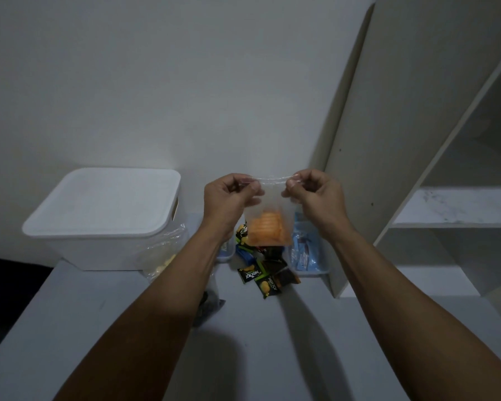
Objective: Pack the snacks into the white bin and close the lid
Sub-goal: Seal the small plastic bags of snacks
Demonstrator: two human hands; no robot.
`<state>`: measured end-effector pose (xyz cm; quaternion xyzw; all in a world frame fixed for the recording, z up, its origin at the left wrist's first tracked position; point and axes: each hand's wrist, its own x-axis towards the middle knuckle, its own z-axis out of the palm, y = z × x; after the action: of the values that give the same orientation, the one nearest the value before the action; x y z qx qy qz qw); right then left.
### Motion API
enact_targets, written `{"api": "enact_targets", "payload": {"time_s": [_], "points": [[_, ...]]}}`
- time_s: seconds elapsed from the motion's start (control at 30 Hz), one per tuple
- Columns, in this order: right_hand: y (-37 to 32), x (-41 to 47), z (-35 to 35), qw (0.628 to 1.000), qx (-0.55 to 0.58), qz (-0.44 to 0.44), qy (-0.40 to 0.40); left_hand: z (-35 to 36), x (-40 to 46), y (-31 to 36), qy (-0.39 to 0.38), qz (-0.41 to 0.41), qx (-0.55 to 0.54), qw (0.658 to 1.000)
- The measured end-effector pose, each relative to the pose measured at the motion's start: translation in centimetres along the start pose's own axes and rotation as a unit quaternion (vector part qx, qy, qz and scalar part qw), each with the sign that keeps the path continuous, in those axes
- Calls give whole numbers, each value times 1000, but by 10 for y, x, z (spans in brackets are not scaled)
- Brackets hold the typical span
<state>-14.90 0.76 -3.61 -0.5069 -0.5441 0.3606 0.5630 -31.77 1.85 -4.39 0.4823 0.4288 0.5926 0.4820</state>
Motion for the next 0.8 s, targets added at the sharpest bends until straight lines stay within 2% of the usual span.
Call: {"api": "enact_targets", "payload": {"time_s": [0.2,0.4,0.63,0.8], "points": [[-4,1,3,999,-35,-2,-24,10,0,0,47,11,37,998],[0,6,2,999,-51,-1,3,8,-2,4,-15,-16,45,999],[-8,4,3,995,-80,1,-52,17,-1,3,4,-4,91,996],[-8,8,-2,996,-82,6,-19,12,-1,5,9,-24,34,999]]}}
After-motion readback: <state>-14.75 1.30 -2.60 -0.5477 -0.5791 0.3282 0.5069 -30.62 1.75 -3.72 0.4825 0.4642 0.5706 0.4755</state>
